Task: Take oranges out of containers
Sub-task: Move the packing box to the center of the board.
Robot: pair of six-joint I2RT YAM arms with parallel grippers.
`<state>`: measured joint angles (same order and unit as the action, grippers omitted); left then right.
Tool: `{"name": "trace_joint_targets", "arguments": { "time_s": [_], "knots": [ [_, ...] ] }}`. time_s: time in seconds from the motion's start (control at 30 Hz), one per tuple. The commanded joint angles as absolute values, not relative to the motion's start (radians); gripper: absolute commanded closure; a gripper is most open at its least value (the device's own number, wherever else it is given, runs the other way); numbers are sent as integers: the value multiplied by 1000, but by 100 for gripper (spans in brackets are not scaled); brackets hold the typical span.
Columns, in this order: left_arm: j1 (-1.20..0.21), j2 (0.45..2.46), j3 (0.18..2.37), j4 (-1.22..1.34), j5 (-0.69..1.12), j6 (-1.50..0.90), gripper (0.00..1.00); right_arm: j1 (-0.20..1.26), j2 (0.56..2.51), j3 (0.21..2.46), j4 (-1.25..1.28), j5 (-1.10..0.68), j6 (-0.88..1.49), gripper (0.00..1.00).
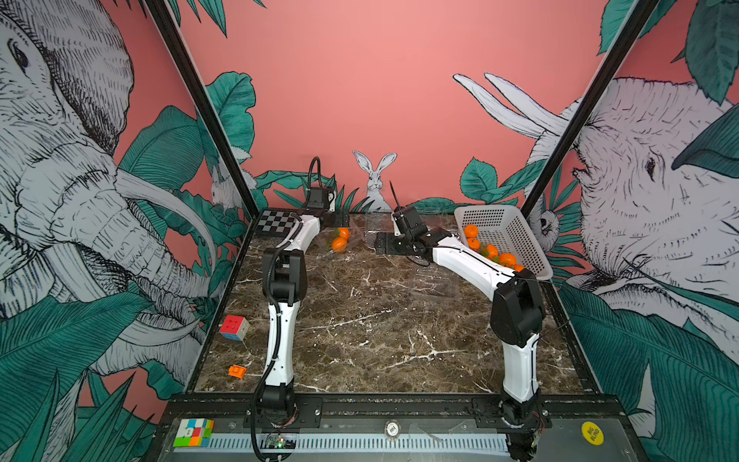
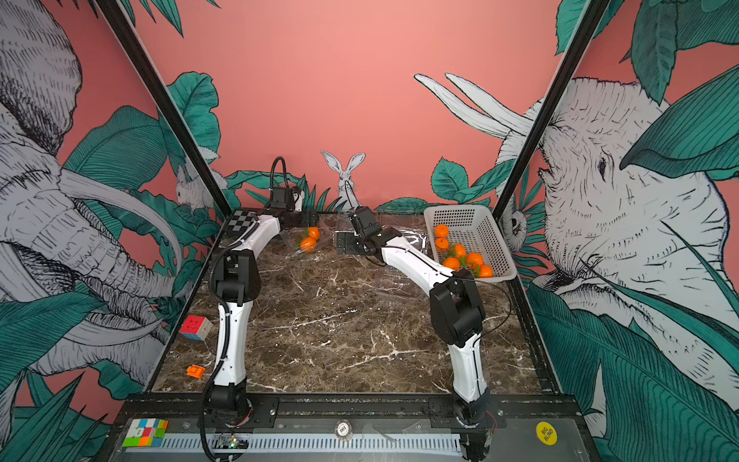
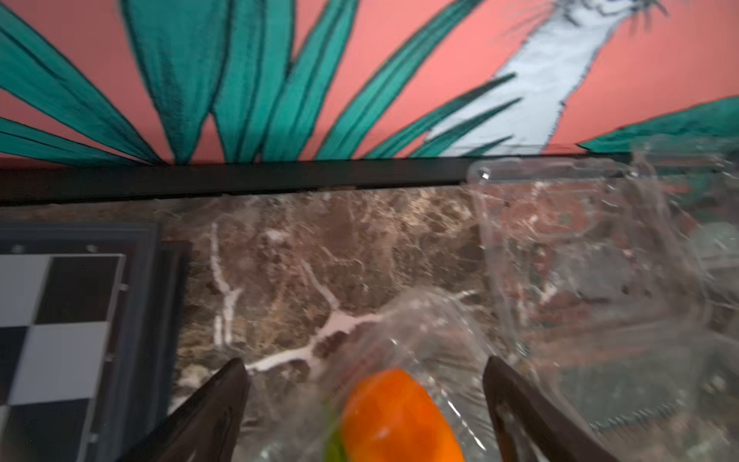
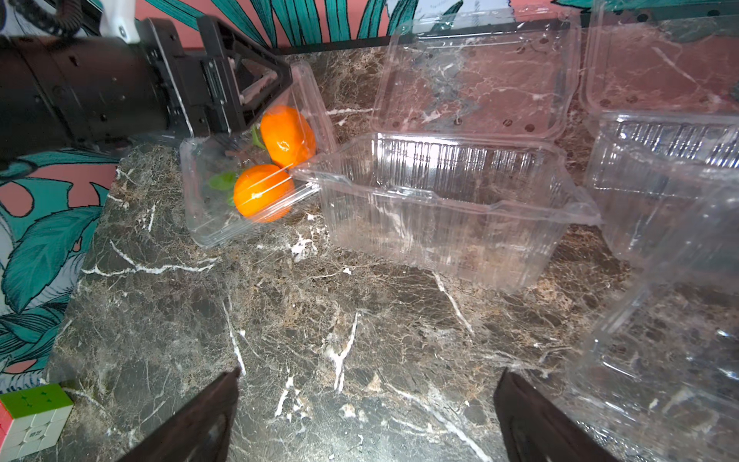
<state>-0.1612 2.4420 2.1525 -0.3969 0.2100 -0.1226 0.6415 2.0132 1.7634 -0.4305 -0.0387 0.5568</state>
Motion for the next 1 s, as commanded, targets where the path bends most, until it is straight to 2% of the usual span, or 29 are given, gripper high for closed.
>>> {"name": "trace_joint_targets", "arguments": {
  "time_s": [0.0,0.3,0.57,0.63,0.77,0.83,0.97],
  "knots": [
    [-168,2324,2050,-361,319,-116,6,644,2014,1775,-423,-41,553,1],
    [-191,2116,1729,-256,377,-154,8,645,1975,1729,-393,-44,576,1],
    [-279,1826,1240,-56,331,-351,9,647,1929,1635,-354,-65,615,1],
    [-293,1768,1180,-85,274,-418,9,652,1910,1608,-349,-64,615,1],
    [-296,1660,1039,-80,299,-547,9,661,1870,1545,-343,-63,629,1],
    [-295,1592,978,-78,316,-572,9,666,1859,1512,-344,-63,638,1],
    [-286,1455,920,-160,231,-572,6,686,1841,1439,-311,-69,660,1]
  ]
}}
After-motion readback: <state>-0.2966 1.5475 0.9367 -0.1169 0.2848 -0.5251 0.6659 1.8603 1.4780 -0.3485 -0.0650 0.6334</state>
